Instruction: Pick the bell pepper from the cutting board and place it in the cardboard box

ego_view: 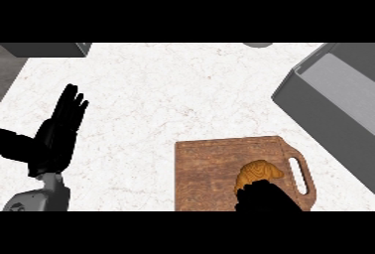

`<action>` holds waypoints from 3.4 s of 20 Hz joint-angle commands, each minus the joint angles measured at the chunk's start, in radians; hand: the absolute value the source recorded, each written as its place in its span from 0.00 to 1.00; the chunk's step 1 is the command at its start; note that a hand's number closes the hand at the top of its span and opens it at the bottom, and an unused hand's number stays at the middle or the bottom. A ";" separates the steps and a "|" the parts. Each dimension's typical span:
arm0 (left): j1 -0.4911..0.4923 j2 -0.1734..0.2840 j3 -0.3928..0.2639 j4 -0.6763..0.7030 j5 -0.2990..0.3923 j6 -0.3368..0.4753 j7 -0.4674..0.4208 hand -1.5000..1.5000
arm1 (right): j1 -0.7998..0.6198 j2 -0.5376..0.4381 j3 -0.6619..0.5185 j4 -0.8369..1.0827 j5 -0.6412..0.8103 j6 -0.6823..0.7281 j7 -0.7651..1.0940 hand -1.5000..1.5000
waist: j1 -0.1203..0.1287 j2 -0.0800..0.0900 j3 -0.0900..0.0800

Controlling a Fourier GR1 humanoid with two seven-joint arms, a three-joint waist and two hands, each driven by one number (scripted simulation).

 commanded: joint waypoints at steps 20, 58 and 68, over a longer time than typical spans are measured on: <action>-0.013 -0.003 0.004 0.029 -0.006 -0.004 -0.017 0.50 | -0.172 0.158 -0.583 -0.441 -0.379 0.242 0.275 1.00 | 0.001 0.006 0.000; -0.063 -0.025 -0.022 0.004 -0.008 -0.004 0.019 0.50 | -0.878 -0.241 -0.897 1.251 -0.182 -0.189 -0.324 0.00 | 0.038 0.016 0.004; -0.009 -0.017 -0.008 -0.002 0.000 -0.011 0.018 0.50 | -0.992 -0.233 -1.145 1.305 -0.532 -0.026 -0.447 0.00 | 0.015 0.004 0.001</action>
